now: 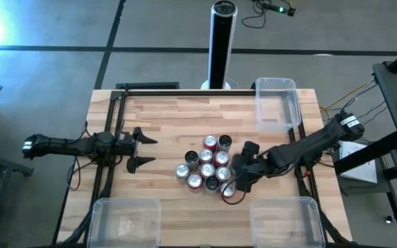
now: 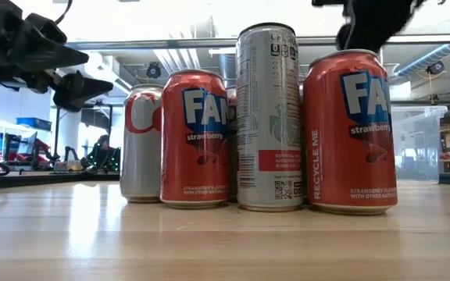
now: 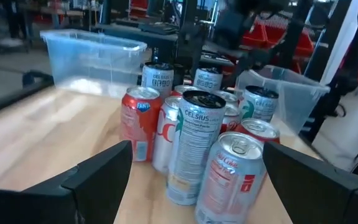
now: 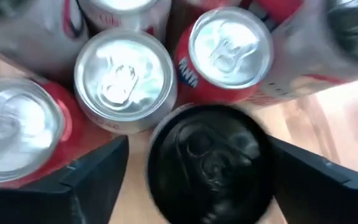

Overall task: Sort soda cans
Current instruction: Put the white-pink soda can into the top right white bin, then move the top right white bin to the center of the table

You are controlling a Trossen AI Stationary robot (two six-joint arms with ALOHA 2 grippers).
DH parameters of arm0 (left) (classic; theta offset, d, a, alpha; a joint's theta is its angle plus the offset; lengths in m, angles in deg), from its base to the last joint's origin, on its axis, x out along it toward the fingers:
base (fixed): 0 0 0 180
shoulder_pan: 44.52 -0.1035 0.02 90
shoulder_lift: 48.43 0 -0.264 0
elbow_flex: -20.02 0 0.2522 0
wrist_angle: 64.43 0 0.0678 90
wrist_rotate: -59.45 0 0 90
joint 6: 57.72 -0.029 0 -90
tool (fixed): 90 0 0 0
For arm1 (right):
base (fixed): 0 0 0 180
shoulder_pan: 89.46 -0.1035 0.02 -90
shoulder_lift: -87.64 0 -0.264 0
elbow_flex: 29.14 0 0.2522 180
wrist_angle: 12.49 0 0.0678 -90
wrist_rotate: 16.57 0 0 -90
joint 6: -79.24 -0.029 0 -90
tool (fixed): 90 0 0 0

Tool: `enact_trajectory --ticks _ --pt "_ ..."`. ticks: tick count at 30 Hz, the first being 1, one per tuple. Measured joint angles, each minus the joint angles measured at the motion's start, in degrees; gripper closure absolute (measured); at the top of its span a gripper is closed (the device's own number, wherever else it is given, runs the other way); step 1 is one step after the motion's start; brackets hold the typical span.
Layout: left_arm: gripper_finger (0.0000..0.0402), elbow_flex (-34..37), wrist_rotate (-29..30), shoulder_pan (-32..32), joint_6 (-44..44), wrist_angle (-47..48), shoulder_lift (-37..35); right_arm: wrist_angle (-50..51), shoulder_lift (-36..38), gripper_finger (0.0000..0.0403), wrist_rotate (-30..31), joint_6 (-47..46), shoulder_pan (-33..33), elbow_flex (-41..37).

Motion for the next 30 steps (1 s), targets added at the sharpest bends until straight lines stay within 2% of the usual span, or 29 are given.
enact_trajectory --ticks 5,8,11,14,19,21,25,30 --pt "0.0055 0.0 0.0 0.0 5.8 -2.3 0.0 10.8 3.6 0.0036 -1.3 -0.4 0.3 8.9" --pt "0.0055 0.0 0.0 0.0 11.6 -5.7 -0.1 17.8 5.8 0.0036 2.6 -2.4 2.2 13.5" --pt "0.0055 0.0 1.0 0.0 15.0 -7.1 0.0 25.8 8.5 0.0035 6.6 -5.9 7.8 14.5" --pt "0.0055 0.0 7.8 0.0 16.3 -8.0 0.3 30.7 10.8 0.0035 6.7 -10.5 16.4 12.9" --pt "0.0055 0.0 22.4 0.0 23.8 -9.6 0.7 29.6 11.7 0.0035 6.1 -14.8 31.7 9.8" --pt "0.0055 0.0 26.3 0.0 25.4 -9.9 0.7 27.1 10.8 0.0035 5.2 -15.2 36.9 8.6" --pt "0.0055 0.0 27.2 0.0 26.5 -12.0 0.8 23.4 7.3 0.0040 -0.2 -15.4 45.5 6.8" --pt "0.0055 -1.5 29.1 0.0 28.4 -13.0 2.1 19.9 1.6 0.0076 -0.7 -14.5 53.2 6.6"
